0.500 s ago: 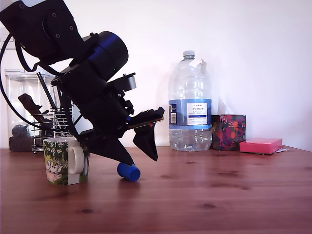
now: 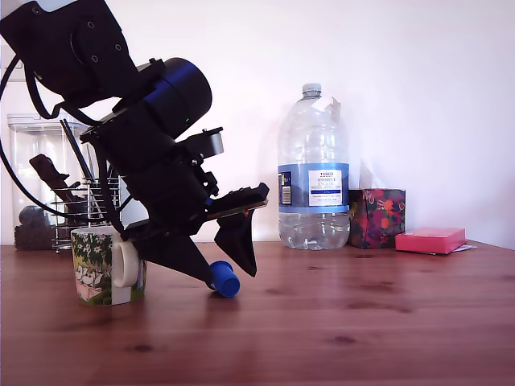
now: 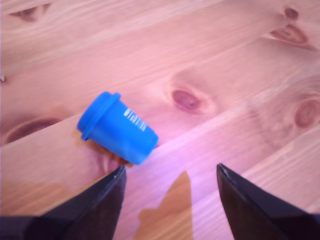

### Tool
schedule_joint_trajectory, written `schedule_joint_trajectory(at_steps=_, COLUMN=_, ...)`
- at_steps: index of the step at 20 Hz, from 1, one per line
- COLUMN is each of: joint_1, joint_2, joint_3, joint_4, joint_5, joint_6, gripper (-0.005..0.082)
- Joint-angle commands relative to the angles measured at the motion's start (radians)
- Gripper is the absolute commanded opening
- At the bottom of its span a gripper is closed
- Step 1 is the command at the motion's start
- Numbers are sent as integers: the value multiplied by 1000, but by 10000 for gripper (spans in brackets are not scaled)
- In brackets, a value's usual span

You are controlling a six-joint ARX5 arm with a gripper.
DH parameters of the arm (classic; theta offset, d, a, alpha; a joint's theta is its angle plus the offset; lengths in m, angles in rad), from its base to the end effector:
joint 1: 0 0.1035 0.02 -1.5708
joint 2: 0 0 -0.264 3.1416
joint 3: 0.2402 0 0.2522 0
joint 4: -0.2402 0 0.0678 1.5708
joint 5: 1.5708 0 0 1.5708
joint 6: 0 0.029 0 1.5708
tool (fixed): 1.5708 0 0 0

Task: Pick up the coffee capsules from the table one by one and drop them inside the nearest coffee cup

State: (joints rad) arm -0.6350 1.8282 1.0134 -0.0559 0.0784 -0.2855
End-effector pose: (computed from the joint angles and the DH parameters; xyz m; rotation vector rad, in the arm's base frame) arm 0.2895 -0.2161 0.1478 -0.0130 0.9378 -0.5372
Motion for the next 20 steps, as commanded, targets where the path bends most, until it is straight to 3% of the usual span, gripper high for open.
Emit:
schedule_joint_trajectory(at_steps=1, joint_1=-2, joint_2=28, joint_3=-10, joint_4=9, joint_5=-18, joint_6=-8, gripper=512)
schedule_joint_trajectory(at_steps=6, joint_1=-2, joint_2=29, joint_3=-10, joint_4=51, joint_5=-66, joint_6=-34, gripper=512)
schedule_joint_trajectory(at_steps=12, joint_1=5, joint_2=29, joint_3=-8, joint_4=80, joint_5=-87, joint_6=-74, gripper=501)
schedule_joint_trajectory(at_steps=16, joint_1=10, joint_2=29, joint_3=24, joint_4=78, joint_5=-101, joint_6=-73, gripper=472)
schedule_joint_trajectory(at_steps=20, joint_1=11, joint_2=29, joint_3=97, joint_4=17, joint_5=-96, joint_6=-23, gripper=422)
